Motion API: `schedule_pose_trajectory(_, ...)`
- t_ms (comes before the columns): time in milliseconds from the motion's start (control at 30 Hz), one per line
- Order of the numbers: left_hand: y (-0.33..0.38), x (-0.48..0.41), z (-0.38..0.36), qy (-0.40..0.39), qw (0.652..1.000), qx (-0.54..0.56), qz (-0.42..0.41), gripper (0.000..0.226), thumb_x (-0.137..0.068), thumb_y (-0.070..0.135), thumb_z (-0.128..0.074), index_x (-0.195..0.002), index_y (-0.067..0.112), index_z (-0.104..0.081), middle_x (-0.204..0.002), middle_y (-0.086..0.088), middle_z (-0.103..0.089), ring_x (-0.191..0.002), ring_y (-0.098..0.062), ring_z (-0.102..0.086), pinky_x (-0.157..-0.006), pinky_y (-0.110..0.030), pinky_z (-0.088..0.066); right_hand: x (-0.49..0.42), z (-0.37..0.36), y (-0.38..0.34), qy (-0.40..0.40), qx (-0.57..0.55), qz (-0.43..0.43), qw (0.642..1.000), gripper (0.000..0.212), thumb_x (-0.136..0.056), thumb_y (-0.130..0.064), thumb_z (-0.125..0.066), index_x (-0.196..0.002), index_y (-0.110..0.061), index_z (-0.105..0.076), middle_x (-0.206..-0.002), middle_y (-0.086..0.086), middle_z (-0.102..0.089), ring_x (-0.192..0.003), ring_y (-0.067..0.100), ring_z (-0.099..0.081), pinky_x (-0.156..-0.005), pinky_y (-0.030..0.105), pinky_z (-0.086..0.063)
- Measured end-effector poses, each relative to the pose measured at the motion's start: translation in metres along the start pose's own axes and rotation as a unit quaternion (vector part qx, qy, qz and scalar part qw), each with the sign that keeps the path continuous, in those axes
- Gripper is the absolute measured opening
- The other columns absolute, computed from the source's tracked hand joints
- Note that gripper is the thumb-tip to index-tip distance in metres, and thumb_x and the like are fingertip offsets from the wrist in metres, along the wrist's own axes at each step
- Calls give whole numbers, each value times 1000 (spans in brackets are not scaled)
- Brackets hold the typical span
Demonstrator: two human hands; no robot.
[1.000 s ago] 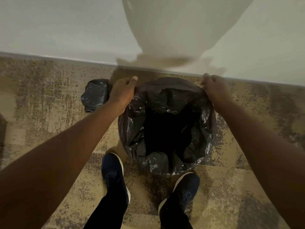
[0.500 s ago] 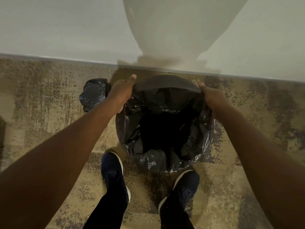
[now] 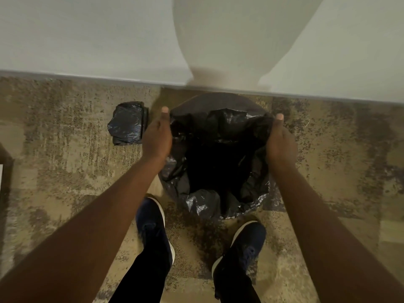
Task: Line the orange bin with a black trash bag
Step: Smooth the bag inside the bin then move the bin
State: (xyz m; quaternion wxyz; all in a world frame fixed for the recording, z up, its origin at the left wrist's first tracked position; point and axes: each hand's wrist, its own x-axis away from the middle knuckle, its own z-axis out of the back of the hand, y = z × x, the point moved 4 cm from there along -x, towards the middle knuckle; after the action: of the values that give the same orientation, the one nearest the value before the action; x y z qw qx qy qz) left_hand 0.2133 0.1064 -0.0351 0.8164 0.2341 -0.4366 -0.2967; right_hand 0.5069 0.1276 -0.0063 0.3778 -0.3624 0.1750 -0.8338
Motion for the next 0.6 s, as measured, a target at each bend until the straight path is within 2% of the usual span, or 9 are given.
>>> schedule_pose_trajectory(67, -6, -1, 7, -18, 999, 32, 33, 82, -86, 85, -26, -119, 23, -69, -115, -3, -70, -103, -18, -65, -92, -39, -52, -6, 9, 5, -16, -35, -41, 998, 74, -104, -63, -23, -100, -2, -64, -100, 19, -64, -96, 31, -62, -82, 40, -49)
schedule_pose_trajectory(200, -9, 26, 19, 29, 999, -2, -14, 61, -100, 66, -29, -110, 14, -60, -91, 7, -60, -77, -2, -52, -65, -23, -38, 14, 23, 31, 27, -16, 35, 999, 47, -105, -58, -28, -98, -19, -53, -84, -4, -53, -78, 14, -51, -66, 29, -37)
schedule_pose_trajectory(300, -30, 44, 11, 7, 999, -30, -25, 59, -99, 63, -37, -107, 9, -59, -94, -6, -65, -82, -18, -62, -60, -26, -40, 37, 9, 59, -30, -2, 45, 999, 43, -106, -52, -32, -122, -18, -52, -100, -2, -58, -98, 26, -61, -70, 33, -39)
schedule_pose_trajectory(367, -39, 46, 10, 25, 999, -26, -21, 56, -99, 61, -42, -106, 8, -58, -93, -11, -65, -84, -24, -63, -60, -29, -42, 39, 15, 68, 14, 25, 52, 998, 59, -105, -57, -30, -133, -9, -50, -113, 7, -59, -112, 34, -59, -81, 38, -45)
schedule_pose_trajectory(400, -40, 46, 10, 32, 999, -20, -19, 55, -99, 60, -43, -104, 8, -57, -91, -10, -65, -82, -24, -63, -59, -29, -41, 40, 23, 59, 63, 53, 95, 992, 65, -104, -59, -30, -136, -6, -50, -122, 12, -60, -118, 34, -56, -90, 43, -48)
schedule_pose_trajectory(467, -40, 46, 10, 39, 999, -17, -23, 52, -98, 59, -48, -101, 7, -57, -85, -8, -63, -74, -17, -60, -57, -28, -40, 54, 33, 24, 127, 102, 252, 954, 49, -105, -45, -42, -130, -6, -56, -124, 13, -60, -116, 27, -54, -95, 40, -45)
schedule_pose_trajectory(500, -39, 46, 10, 41, 999, -19, -28, 49, -97, 57, -52, -100, 8, -58, -83, -4, -62, -71, -11, -59, -56, -23, -39, 64, 25, 4, 90, 109, 337, 931, 34, -105, -36, -48, -123, -9, -60, -117, 8, -62, -109, 22, -55, -90, 34, -44)
schedule_pose_trajectory(533, -40, 46, 9, 44, 998, -27, -33, 46, -95, 55, -58, -100, 9, -59, -82, 0, -62, -70, -5, -57, -56, -17, -38, 73, 7, -13, 0, 107, 401, 910, 25, -103, -31, -50, -117, -14, -63, -110, 2, -65, -102, 16, -56, -85, 30, -44)
schedule_pose_trajectory(600, -40, 46, 9, 50, 996, -48, -50, 38, -92, 48, -67, -104, 12, -62, -87, 5, -61, -71, 1, -54, -54, -5, -36, 81, -49, -32, -274, 151, 382, 870, 23, -102, -33, -49, -116, -23, -65, -108, -4, -68, -98, 12, -61, -84, 30, -49)
